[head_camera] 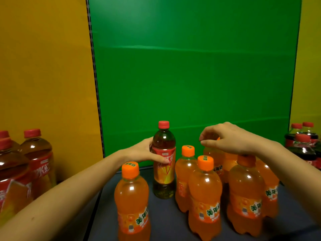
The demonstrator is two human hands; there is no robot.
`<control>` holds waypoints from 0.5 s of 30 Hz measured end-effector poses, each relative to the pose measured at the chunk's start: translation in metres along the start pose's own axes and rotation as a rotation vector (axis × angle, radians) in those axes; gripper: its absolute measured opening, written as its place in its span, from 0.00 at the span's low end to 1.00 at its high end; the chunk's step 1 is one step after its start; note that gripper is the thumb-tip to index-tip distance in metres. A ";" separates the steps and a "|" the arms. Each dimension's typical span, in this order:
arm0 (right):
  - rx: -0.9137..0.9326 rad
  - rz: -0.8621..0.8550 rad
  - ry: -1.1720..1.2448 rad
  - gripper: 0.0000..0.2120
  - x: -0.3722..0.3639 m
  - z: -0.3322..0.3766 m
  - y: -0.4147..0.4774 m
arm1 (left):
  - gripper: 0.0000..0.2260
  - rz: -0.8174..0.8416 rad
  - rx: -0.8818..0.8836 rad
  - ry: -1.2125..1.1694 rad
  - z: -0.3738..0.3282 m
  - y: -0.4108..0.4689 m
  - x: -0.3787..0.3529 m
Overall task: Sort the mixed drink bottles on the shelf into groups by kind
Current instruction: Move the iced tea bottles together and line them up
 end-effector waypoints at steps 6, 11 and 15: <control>0.011 -0.180 0.062 0.10 0.023 0.002 -0.012 | 0.23 -0.264 -0.116 0.036 -0.024 -0.011 0.033; 0.094 -0.417 0.200 0.08 0.061 0.032 -0.037 | 0.24 -0.614 -0.231 0.003 -0.087 -0.058 0.096; 0.154 -0.498 0.358 0.10 0.082 0.069 -0.051 | 0.25 -0.772 -0.282 -0.004 -0.147 -0.119 0.125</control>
Point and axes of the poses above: each hand's wrist, its own y-axis towards the middle knuckle, its own x-axis out of the back of the hand, z = x × y, the point moved 10 cm from there along y, towards the middle knuckle, and after that the axes turned 3 degrees about -z, right-handed, at the moved point
